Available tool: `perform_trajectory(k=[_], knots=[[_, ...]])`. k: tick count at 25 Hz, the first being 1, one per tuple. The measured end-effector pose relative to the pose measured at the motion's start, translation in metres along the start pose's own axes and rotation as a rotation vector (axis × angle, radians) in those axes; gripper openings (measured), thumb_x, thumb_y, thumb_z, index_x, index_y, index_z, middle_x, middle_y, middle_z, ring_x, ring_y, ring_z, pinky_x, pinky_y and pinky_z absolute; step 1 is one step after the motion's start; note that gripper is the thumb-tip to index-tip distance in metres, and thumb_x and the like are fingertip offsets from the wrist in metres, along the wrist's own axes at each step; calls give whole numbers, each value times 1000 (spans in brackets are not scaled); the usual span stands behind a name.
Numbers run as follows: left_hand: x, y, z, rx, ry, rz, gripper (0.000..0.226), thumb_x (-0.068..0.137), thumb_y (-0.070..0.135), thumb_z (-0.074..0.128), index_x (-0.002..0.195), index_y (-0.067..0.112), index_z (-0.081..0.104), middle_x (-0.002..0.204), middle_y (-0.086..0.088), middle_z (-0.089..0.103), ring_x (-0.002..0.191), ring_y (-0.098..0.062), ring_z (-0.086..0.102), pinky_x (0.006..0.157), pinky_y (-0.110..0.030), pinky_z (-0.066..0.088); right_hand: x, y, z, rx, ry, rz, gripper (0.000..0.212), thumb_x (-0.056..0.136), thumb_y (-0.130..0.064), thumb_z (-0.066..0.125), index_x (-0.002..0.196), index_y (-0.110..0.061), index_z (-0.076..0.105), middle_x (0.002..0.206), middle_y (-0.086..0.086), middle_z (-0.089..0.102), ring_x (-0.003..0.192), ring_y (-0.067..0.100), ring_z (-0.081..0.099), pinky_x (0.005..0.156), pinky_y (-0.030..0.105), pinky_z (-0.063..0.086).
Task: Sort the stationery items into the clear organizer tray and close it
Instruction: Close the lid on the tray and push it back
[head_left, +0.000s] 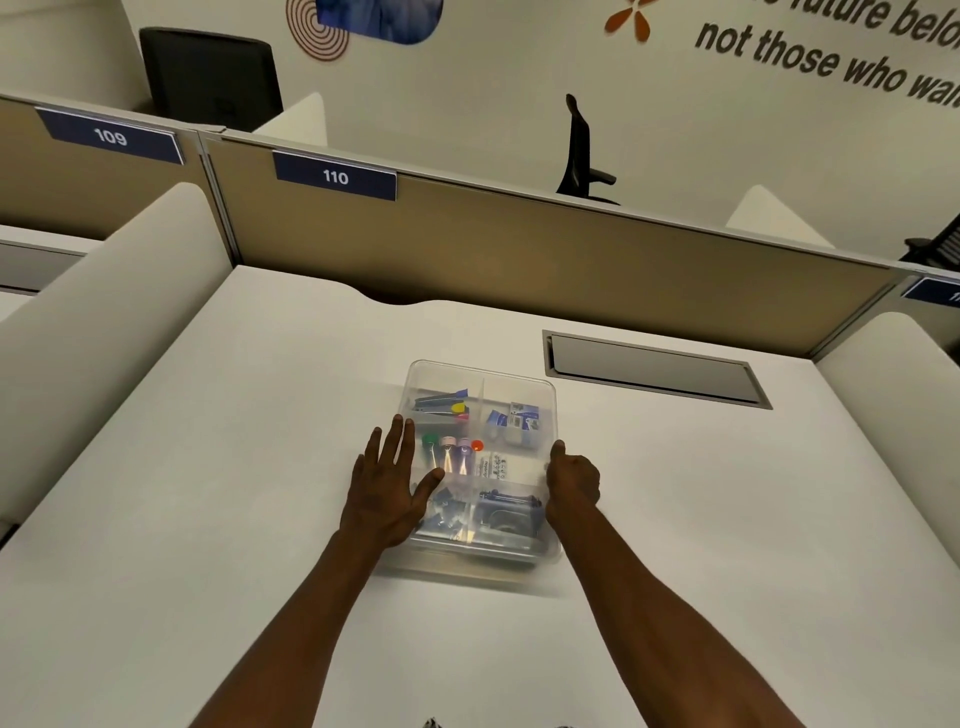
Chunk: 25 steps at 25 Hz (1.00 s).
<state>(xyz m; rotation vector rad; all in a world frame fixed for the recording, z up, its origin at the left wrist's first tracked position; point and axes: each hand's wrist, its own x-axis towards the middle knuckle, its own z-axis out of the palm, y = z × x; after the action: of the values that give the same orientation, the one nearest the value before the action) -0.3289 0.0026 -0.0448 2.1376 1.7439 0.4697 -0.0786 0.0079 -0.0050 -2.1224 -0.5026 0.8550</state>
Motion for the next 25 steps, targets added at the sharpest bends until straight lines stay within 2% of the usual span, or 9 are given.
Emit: perform_trajectory(k=[2, 5, 8, 11, 13, 15, 17, 20, 25], knots=[[4, -1, -1, 21, 7, -8, 98, 77, 85, -1, 155, 25, -6, 165, -1, 2, 152, -26, 4, 122, -45, 17, 6, 4, 0, 12, 7, 5, 44, 96, -48, 56, 90, -5, 65, 97, 12, 68, 84, 29, 61, 77, 34, 47], [21, 5, -9, 112, 62, 0, 93, 84, 78, 9, 156, 19, 11, 156, -12, 31, 144, -32, 28, 116, -46, 31, 9, 6, 2, 52, 20, 29, 43, 93, -47, 61, 106, -6, 68, 107, 12, 70, 98, 33, 65, 82, 34, 49], [43, 19, -12, 152, 115, 20, 84, 92, 69, 23, 154, 13, 19, 141, -16, 44, 126, -32, 45, 106, -43, 41, 3, 1, 5, -24, 60, -45, 32, 96, -40, 57, 121, -19, 55, 108, 11, 69, 83, 26, 61, 73, 32, 47], [56, 23, -9, 188, 89, -26, 84, 91, 68, 22, 153, 12, 18, 149, -16, 37, 134, -32, 38, 110, -44, 38, 2, -1, 6, -373, -68, -402, 52, 95, -35, 55, 141, -34, 33, 97, 1, 67, 70, 17, 60, 54, 23, 44], [59, 19, -5, 193, 57, -27, 88, 89, 71, 15, 155, 12, 11, 162, -14, 15, 149, -32, 17, 120, -48, 24, 2, 3, 6, -492, -122, -527, 65, 90, -38, 61, 145, -36, 26, 96, -2, 66, 72, 15, 63, 52, 21, 44], [62, 15, -1, 191, 47, 11, 92, 87, 73, 6, 156, 12, 3, 165, -9, -2, 153, -26, 1, 122, -48, 11, 6, 7, 7, -551, -92, -523, 72, 89, -36, 61, 150, -34, 23, 100, -1, 65, 77, 16, 64, 58, 24, 48], [65, 12, 2, 180, 17, 25, 94, 84, 75, -4, 156, 14, -3, 164, -6, -7, 153, -21, -3, 123, -48, 7, 9, 10, 9, -613, -87, -501, 75, 91, -32, 60, 154, -32, 19, 103, 2, 64, 79, 16, 61, 61, 25, 47], [68, 9, 6, 123, -6, 13, 92, 84, 75, -1, 155, 17, -7, 164, -4, -8, 153, -20, -3, 122, -48, 9, 12, 12, 10, -637, -75, -505, 77, 93, -31, 59, 156, -30, 15, 106, 2, 63, 78, 14, 56, 63, 25, 46], [67, 10, 6, 99, -1, 18, 95, 82, 78, -2, 155, 16, -7, 165, -5, -6, 153, -20, -1, 122, -46, 15, 20, 11, 12, -645, -67, -512, 65, 98, -28, 51, 155, -28, 21, 108, 3, 66, 85, 21, 65, 70, 32, 54]])
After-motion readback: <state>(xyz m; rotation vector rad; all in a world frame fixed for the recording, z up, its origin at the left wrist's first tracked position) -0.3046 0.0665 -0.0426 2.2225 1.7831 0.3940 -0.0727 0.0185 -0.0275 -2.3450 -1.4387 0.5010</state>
